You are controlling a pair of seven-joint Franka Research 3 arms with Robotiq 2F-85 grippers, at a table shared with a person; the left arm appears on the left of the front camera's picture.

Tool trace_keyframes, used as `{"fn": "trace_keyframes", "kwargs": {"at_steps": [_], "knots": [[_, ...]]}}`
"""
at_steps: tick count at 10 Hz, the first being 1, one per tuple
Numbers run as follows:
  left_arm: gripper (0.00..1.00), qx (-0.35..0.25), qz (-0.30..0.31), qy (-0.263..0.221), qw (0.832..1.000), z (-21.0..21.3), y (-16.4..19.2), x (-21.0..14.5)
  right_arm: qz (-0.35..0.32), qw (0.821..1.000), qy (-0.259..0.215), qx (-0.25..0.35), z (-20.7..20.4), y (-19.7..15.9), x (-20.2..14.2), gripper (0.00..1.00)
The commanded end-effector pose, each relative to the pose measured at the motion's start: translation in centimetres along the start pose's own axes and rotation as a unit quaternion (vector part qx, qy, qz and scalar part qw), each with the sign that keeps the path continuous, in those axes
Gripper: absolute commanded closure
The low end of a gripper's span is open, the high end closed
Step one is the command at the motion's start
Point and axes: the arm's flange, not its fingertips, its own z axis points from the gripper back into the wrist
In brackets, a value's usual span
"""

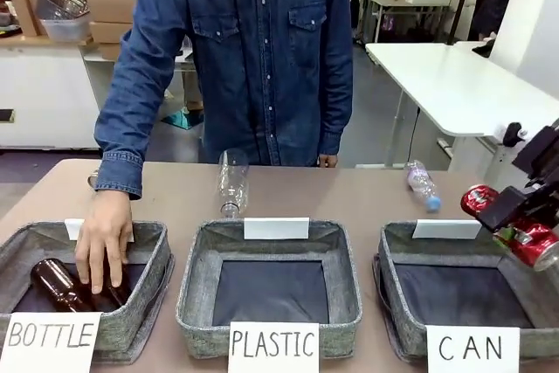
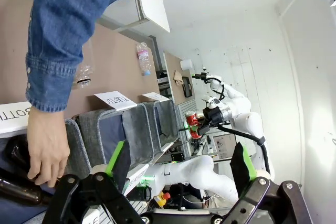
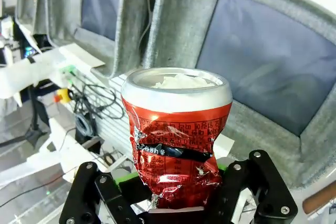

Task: Sort the can waste into the basket.
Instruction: Pick up the can waste from the table and place it in the right Fabric basket.

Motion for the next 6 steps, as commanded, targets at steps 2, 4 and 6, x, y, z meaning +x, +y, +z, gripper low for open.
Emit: {"fn": "trace_keyframes", "kwargs": {"at_steps": [2, 4, 6], "knots": [[0.0, -0.013, -0.009, -0.006, 1.0, -0.09, -0.05, 0.02, 0.009, 1.0, 0.0, -0.015, -5.99, -0.64, -4.32, 0.69], [0.0, -0.013, -0.009, -0.006, 1.0, -0.09, -0.05, 0.02, 0.006, 1.0, 0.002, -0.018, -6.29, -0.53, -4.28, 0.12], [0.0, -0.013, -0.009, -0.006, 1.0, -0.09, -0.05, 0.02, 0.005, 1.0, 0.003, -0.019, -6.36, -0.44, -4.29, 0.0]]}}
